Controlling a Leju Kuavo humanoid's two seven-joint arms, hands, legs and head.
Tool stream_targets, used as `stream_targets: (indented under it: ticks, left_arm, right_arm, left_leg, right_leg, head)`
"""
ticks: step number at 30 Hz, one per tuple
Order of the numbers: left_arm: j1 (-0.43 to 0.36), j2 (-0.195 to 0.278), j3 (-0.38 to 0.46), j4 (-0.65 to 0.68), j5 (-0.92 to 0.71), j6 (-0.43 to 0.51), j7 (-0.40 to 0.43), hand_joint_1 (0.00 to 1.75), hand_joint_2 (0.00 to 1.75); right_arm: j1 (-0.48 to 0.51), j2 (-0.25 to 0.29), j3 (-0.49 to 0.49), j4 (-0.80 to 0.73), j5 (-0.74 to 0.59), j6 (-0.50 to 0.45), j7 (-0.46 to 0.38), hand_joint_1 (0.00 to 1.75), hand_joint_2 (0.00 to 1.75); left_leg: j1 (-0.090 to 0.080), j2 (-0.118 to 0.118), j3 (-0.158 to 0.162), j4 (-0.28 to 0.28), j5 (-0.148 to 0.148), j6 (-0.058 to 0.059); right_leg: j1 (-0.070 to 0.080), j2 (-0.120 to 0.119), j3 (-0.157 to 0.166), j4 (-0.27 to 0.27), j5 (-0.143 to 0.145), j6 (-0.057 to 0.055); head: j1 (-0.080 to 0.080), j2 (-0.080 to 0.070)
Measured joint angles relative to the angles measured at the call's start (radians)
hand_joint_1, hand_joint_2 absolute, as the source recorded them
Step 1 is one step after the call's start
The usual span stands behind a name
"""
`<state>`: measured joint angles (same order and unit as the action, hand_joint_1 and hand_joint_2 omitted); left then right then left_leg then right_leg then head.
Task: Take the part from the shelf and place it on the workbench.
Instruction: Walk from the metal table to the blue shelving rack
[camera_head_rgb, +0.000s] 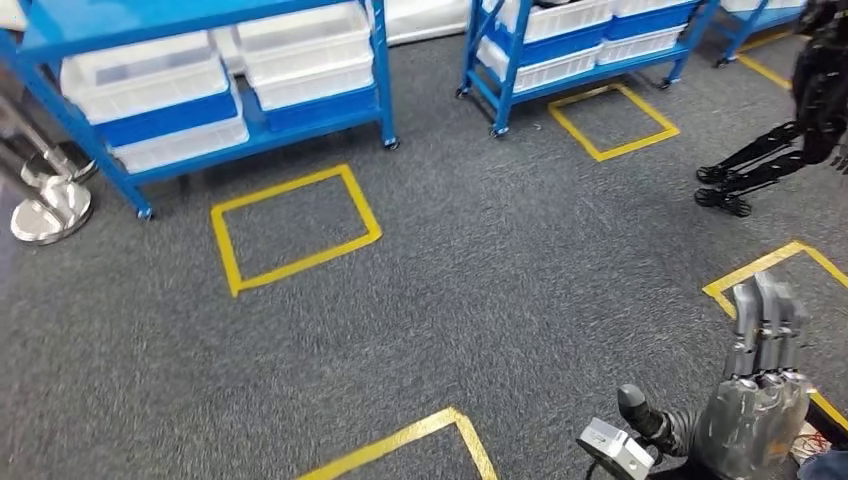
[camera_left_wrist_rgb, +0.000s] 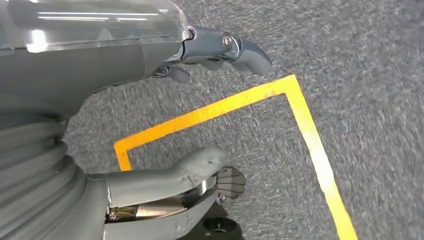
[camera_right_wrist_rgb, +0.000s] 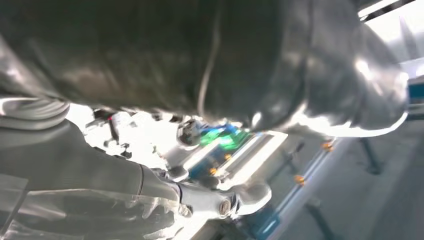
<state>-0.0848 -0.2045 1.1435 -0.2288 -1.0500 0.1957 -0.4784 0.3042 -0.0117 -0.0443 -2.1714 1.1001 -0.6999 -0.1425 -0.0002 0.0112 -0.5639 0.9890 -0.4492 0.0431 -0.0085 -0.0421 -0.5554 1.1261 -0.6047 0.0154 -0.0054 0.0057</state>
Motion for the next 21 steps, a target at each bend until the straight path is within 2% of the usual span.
stream_targets:
  ticks: [1,2,3,4,5,6,7,8,9,10,11,12,14,15,16,17,18,19,20,21]
  left_arm:
    - [-0.002,0.000,0.000,0.000,0.000,0.000,0.000,0.00,1.75]
    - [-0.003,0.000,0.000,0.000,0.000,0.000,0.000,0.00,1.75]
    - [-0.003,0.000,0.001,0.000,0.000,0.000,0.000,0.00,1.75]
    - [-0.002,0.000,0.001,0.000,0.000,0.000,0.001,0.00,1.75]
    - [-0.002,0.000,0.002,0.000,0.000,0.000,0.002,0.00,1.75]
    - [-0.001,0.000,0.002,0.000,0.000,0.000,0.002,0.00,1.75]
    - [-0.002,0.000,0.003,0.000,0.000,0.001,0.002,0.00,1.75]
    - [-0.004,0.000,0.003,0.000,0.000,0.001,0.002,0.00,1.75]
    - [-0.004,0.000,0.003,0.000,0.000,0.002,0.002,0.00,1.75]
    - [-0.004,0.000,0.004,0.000,0.000,0.002,0.003,0.00,1.75]
    - [-0.002,0.000,0.004,0.000,0.000,0.002,0.003,0.00,1.75]
    - [0.000,0.000,0.004,0.000,0.000,0.003,0.003,0.00,1.75]
    - [0.002,0.000,0.005,0.000,0.000,0.003,0.003,0.00,1.75]
    - [0.001,0.000,0.005,0.000,0.000,0.003,0.003,0.00,1.75]
    - [-0.001,0.000,0.005,0.000,0.000,0.003,0.003,0.00,1.75]
    - [-0.002,0.000,0.005,0.000,0.000,0.003,0.003,0.00,1.75]
    - [-0.002,0.000,0.005,0.000,0.000,0.002,0.003,0.00,1.75]
    - [-0.001,0.000,0.005,0.000,0.000,0.002,0.003,0.00,1.75]
    - [0.000,0.000,0.005,0.000,0.000,0.002,0.003,0.00,1.75]
    - [0.001,0.000,0.005,0.000,0.001,0.002,0.003,0.00,1.75]
  right_arm:
    - [0.003,0.000,0.000,0.000,-0.002,0.000,-0.001,0.00,0.00]
    - [0.005,0.000,0.000,0.000,-0.003,0.000,-0.002,0.00,0.00]
    - [0.006,0.001,-0.001,0.001,-0.005,0.000,-0.002,0.00,0.00]
    - [0.007,0.001,-0.001,0.001,-0.006,0.000,-0.003,0.00,0.00]
    - [0.007,0.001,-0.001,0.001,-0.007,0.000,-0.003,0.00,0.00]
    - [0.007,0.001,-0.001,0.001,-0.008,0.000,-0.003,0.00,0.00]
    - [0.008,0.001,-0.001,0.001,-0.008,0.000,-0.003,0.00,0.00]
    - [0.010,0.001,-0.001,0.001,-0.009,0.000,-0.003,0.00,0.00]
    - [0.011,0.001,-0.001,0.001,-0.009,0.000,-0.003,0.00,0.00]
    - [0.012,0.001,-0.001,0.000,-0.009,0.000,-0.003,0.00,0.00]
    - [0.011,0.001,-0.001,0.000,-0.009,0.000,-0.004,0.00,0.00]
    - [0.010,0.001,-0.001,0.000,-0.009,0.000,-0.004,0.00,0.00]
    - [0.010,0.002,-0.001,0.000,-0.009,0.000,-0.004,0.00,0.00]
    - [0.011,0.002,-0.001,0.000,-0.009,0.000,-0.004,0.00,0.00]
    - [0.012,0.002,-0.001,0.000,-0.009,0.000,-0.004,0.00,0.00]
    - [0.013,0.002,-0.001,0.000,-0.011,0.000,-0.004,0.00,0.00]
    - [0.012,0.002,-0.001,0.000,-0.014,0.000,-0.004,0.00,0.00]
    - [0.012,0.003,-0.001,0.000,-0.019,0.000,-0.005,0.00,0.00]
    - [0.011,0.004,-0.001,0.000,-0.026,0.000,-0.006,0.00,0.00]
    - [0.011,0.006,-0.001,0.000,-0.032,0.000,-0.008,0.00,0.00]
  left_leg:
    - [0.001,-0.013,-0.001,0.000,0.001,0.002]
    - [0.001,-0.027,-0.002,0.001,0.001,0.003]
    - [0.001,-0.042,-0.002,0.003,0.001,0.002]
    - [0.002,-0.057,-0.001,0.006,0.000,0.001]
    - [0.004,-0.073,0.000,0.009,-0.002,-0.001]
    - [0.005,-0.087,-0.001,0.014,-0.005,-0.005]
    - [0.005,-0.101,-0.005,0.023,-0.008,-0.010]
    - [0.006,-0.115,-0.012,0.030,-0.010,-0.016]
    - [0.007,-0.127,-0.020,0.036,-0.010,-0.022]
    - [0.008,-0.140,-0.027,0.038,-0.008,-0.029]
    - [0.011,-0.151,-0.032,0.037,-0.006,-0.035]
    - [0.011,-0.144,-0.035,0.042,-0.008,-0.039]
    - [0.009,-0.092,-0.061,0.094,-0.040,-0.048]
    - [0.008,-0.058,-0.085,0.147,-0.068,-0.051]
    - [0.009,-0.038,-0.117,0.211,-0.098,-0.054]
    - [0.010,-0.028,-0.145,0.267,-0.119,-0.056]
    - [0.011,-0.023,-0.161,0.299,-0.124,-0.056]
    - [0.012,-0.020,-0.158,0.295,-0.112,-0.055]
    - [0.011,-0.014,-0.136,0.256,-0.085,-0.052]
    - [0.009,-0.002,-0.101,0.192,-0.051,-0.047]
  right_leg:
    - [-0.002,0.021,-0.033,0.066,-0.030,0.001]
    - [-0.003,0.030,-0.062,0.120,-0.046,0.003]
    - [-0.005,0.035,-0.079,0.145,-0.043,0.005]
    - [-0.007,0.038,-0.079,0.134,-0.019,0.007]
    - [-0.011,0.045,-0.062,0.088,0.021,0.009]
    - [-0.016,0.066,-0.039,0.028,0.058,0.011]
    - [-0.020,0.093,-0.018,-0.029,0.084,0.012]
    - [-0.023,0.116,-0.005,-0.066,0.095,0.012]
    - [-0.024,0.132,-0.001,-0.081,0.093,0.011]
    - [-0.020,0.130,-0.001,-0.084,0.090,0.007]
    - [-0.020,0.118,-0.001,-0.084,0.091,0.002]
    - [-0.020,0.105,0.002,-0.088,0.092,-0.005]
    - [-0.020,0.076,0.009,-0.094,0.094,-0.019]
    - [-0.017,0.059,0.011,-0.095,0.093,-0.024]
    - [-0.013,0.042,0.011,-0.095,0.092,-0.029]
    - [-0.010,0.025,0.012,-0.095,0.090,-0.032]
    - [-0.007,0.009,0.013,-0.095,0.089,-0.033]
    - [-0.005,-0.006,0.014,-0.095,0.087,-0.034]
    - [-0.004,-0.020,0.017,-0.095,0.085,-0.034]
    - [-0.003,-0.032,0.020,-0.095,0.083,-0.033]
  head:
    - [0.000,0.000]
    - [0.000,0.000]
    - [0.000,0.000]
    - [0.000,0.000]
    - [0.000,0.000]
    - [0.000,0.000]
    - [0.000,0.000]
    - [0.000,0.000]
    - [0.000,0.000]
    - [0.000,0.000]
    - [0.000,0.000]
    - [0.000,0.000]
    - [-0.001,0.000]
    - [-0.002,0.000]
    - [-0.003,0.000]
    - [-0.003,0.000]
    - [-0.003,0.000]
    - [-0.003,0.000]
    - [-0.003,0.000]
    - [-0.003,0.000]
